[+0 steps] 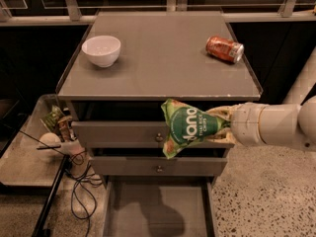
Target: Pick green rice chip bag from bottom drawer and place on counter
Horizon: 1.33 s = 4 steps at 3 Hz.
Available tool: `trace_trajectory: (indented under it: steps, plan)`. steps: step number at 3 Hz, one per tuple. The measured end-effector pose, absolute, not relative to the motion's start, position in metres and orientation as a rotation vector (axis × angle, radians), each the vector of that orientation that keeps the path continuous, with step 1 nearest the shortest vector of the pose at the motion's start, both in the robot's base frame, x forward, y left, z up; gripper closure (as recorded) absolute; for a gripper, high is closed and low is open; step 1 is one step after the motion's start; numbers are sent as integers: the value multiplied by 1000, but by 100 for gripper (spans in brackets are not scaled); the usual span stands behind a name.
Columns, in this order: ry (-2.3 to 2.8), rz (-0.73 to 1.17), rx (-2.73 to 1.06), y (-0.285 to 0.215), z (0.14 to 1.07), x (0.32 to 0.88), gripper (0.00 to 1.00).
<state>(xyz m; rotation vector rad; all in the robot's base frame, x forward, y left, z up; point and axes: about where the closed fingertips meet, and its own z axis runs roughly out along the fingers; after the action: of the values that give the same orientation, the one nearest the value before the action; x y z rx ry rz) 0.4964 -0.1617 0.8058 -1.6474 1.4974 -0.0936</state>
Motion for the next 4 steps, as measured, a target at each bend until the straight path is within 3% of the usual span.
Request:
trace_trajectory:
  steps: [2, 3, 4]
  plan:
    - [1443, -144, -1675, -163, 854, 516, 100]
    - [1371, -215, -1684, -168, 927, 537, 100]
    - [1363, -212, -1695, -162, 928, 544, 100]
